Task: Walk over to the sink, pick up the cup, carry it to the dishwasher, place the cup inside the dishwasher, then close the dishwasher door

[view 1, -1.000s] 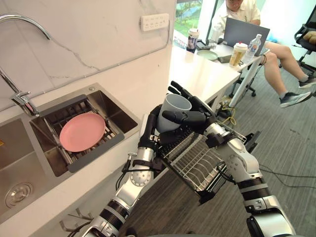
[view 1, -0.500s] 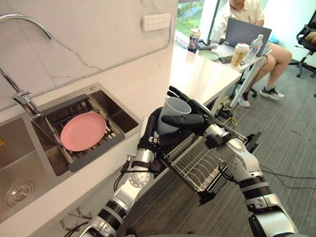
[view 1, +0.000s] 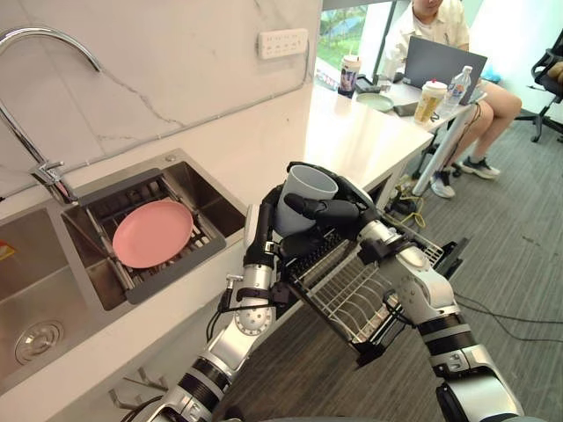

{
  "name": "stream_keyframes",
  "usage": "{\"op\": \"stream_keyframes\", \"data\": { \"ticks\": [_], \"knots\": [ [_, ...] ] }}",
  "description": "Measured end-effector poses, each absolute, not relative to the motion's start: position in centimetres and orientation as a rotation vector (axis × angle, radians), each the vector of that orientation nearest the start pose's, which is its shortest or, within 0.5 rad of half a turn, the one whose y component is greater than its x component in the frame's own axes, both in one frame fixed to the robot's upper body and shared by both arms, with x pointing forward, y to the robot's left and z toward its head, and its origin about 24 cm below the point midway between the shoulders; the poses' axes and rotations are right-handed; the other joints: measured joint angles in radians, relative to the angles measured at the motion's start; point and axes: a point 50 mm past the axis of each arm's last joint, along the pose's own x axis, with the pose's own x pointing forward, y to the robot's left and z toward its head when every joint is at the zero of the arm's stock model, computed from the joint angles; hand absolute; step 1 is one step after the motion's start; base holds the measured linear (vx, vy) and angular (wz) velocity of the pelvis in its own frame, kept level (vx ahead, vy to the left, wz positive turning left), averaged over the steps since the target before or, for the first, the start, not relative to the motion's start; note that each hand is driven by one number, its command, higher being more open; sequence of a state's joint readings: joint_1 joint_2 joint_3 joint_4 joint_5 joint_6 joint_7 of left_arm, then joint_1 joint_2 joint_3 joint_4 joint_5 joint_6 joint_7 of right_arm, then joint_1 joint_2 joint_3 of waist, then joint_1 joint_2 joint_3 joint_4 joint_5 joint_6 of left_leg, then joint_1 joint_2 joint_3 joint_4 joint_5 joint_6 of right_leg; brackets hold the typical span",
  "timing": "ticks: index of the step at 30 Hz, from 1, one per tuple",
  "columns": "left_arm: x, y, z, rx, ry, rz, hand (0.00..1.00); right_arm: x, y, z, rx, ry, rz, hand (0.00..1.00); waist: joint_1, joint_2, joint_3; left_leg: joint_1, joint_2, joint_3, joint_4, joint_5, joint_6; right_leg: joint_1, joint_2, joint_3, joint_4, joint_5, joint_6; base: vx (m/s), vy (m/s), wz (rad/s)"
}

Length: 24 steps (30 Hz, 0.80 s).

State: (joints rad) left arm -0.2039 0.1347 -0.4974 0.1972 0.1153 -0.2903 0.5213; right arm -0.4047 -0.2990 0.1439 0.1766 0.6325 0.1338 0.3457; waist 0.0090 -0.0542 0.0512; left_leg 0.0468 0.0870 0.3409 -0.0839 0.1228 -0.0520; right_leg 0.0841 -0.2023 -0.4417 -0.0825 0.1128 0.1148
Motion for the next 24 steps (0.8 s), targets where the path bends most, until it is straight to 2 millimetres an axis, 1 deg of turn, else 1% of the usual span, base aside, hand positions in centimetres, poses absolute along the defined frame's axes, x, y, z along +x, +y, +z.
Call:
{"op": "stream_keyframes", "data": {
  "ticks": [7,8,13,19,21,22,23,24],
  "knots": [
    [26.2,6.9,6.4,0.182,-0.343,-0.052,0.0,31.7,-13.3,10.5,0.292,-0.077,0.574,0.0,0.002,0.0,0.0,0.0,0.0,-0.002,0.0,0.0,0.0,0.001,0.0,-0.002,0.0,0.0,0.0,0.0,0.0,0.0],
    [26.2,6.9,6.4,0.182,-0.343,-0.054,1.0,31.6,-13.3,10.5,0.296,-0.085,0.565,0.0,0.002,0.0,0.0,0.0,0.0,-0.002,0.0,0.0,0.0,0.001,0.0,-0.002,0.0,0.0,0.0,0.0,0.0,0.0],
    [26.3,6.7,6.6,0.166,-0.338,-0.071,1.0,31.2,-12.8,10.4,0.296,-0.117,0.504,0.0,0.001,0.0,0.0,-0.002,0.0,-0.002,0.0,0.0,0.0,0.001,0.0,-0.002,0.0,-0.001,0.0,0.0,0.0,0.0],
    [26.8,6.1,7.2,0.138,-0.33,-0.109,1.0,31.2,-12.7,11.2,0.145,-0.209,0.353,0.0,-0.001,0.0,0.002,-0.002,-0.001,-0.002,0.0,0.0,0.0,-0.001,-0.001,-0.002,0.0,-0.001,0.0,0.0,0.0,0.0],
    [26.3,4.8,7.2,0.133,-0.335,-0.182,1.0,31.3,-13.6,11.8,0.098,-0.256,0.215,0.0,0.002,0.0,0.003,-0.003,-0.003,-0.003,0.0,0.0,0.0,-0.001,-0.003,-0.002,0.0,-0.001,0.0,0.0,0.0,0.0],
    [26.0,4.4,7.2,0.133,-0.338,-0.206,1.0,31.4,-14.1,11.9,0.097,-0.267,0.175,0.0,0.002,0.001,0.004,-0.003,-0.004,-0.004,0.0,0.0,0.0,-0.001,-0.004,-0.002,0.0,-0.001,0.001,0.0,0.0,0.0],
    [25.7,3.8,7.3,0.125,-0.343,-0.236,1.0,31.4,-15.0,12.2,0.095,-0.287,0.105,0.0,0.001,0.001,0.004,-0.004,-0.006,-0.004,0.0,0.0,0.0,-0.001,-0.006,-0.003,0.002,-0.001,0.001,0.0,0.0,0.0],
    [25.6,3.6,7.3,0.119,-0.346,-0.246,1.0,31.5,-15.5,12.4,0.099,-0.295,0.071,0.0,-0.001,0.002,0.005,-0.004,-0.007,-0.003,0.0,0.0,0.0,-0.001,-0.007,-0.003,0.004,-0.001,0.002,0.0,0.0,0.0]
  ]
}}
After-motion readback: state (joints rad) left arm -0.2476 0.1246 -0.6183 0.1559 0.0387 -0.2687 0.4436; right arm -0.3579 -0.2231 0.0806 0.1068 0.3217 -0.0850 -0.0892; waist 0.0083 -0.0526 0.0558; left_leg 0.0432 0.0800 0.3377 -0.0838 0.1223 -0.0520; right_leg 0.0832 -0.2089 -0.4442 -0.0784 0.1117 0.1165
